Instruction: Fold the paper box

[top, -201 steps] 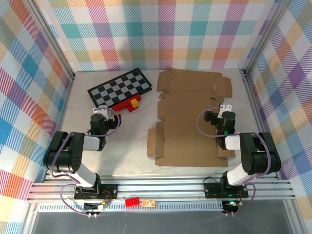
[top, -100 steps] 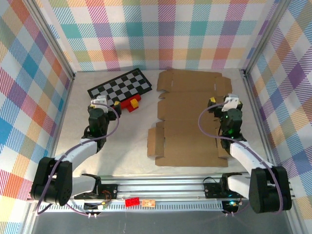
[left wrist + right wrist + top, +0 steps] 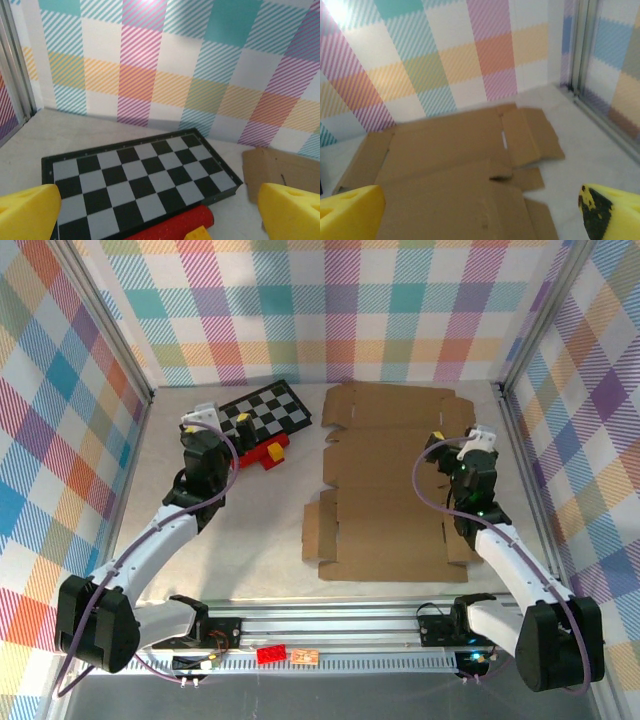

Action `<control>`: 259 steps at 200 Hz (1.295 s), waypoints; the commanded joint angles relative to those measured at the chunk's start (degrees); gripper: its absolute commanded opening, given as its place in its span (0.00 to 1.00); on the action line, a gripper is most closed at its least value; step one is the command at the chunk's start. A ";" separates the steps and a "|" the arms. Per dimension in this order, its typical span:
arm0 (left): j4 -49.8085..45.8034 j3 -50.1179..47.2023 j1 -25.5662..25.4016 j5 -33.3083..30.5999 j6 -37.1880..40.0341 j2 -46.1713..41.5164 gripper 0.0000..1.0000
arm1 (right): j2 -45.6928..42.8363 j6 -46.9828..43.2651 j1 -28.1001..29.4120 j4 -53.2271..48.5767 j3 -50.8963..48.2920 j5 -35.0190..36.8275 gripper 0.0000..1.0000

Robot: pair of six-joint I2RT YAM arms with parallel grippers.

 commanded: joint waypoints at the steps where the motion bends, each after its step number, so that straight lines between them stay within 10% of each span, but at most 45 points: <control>1: -3.29 -0.50 -0.16 -0.29 -2.92 -3.16 1.00 | -1.43 7.28 0.14 -1.30 -1.47 -0.27 0.99; 130: -7.07 -0.96 -0.24 2.94 -5.21 -5.47 1.00 | -14.67 15.24 2.20 -15.36 -8.69 1.37 0.99; 178: -23.03 6.57 0.03 4.05 -18.94 -3.63 1.00 | -23.38 8.06 10.41 -25.63 -3.70 7.22 0.99; 204: -48.27 19.41 4.36 16.44 -29.04 4.23 1.00 | -25.08 5.21 16.83 -30.51 1.62 9.43 0.99; 224: -35.87 12.03 8.64 34.05 -35.67 3.88 1.00 | -24.56 2.28 22.04 -31.88 6.19 12.25 0.99; 259: -43.64 15.65 4.79 31.06 -39.87 5.03 1.00 | -15.97 6.97 25.28 -42.19 23.32 8.18 0.99</control>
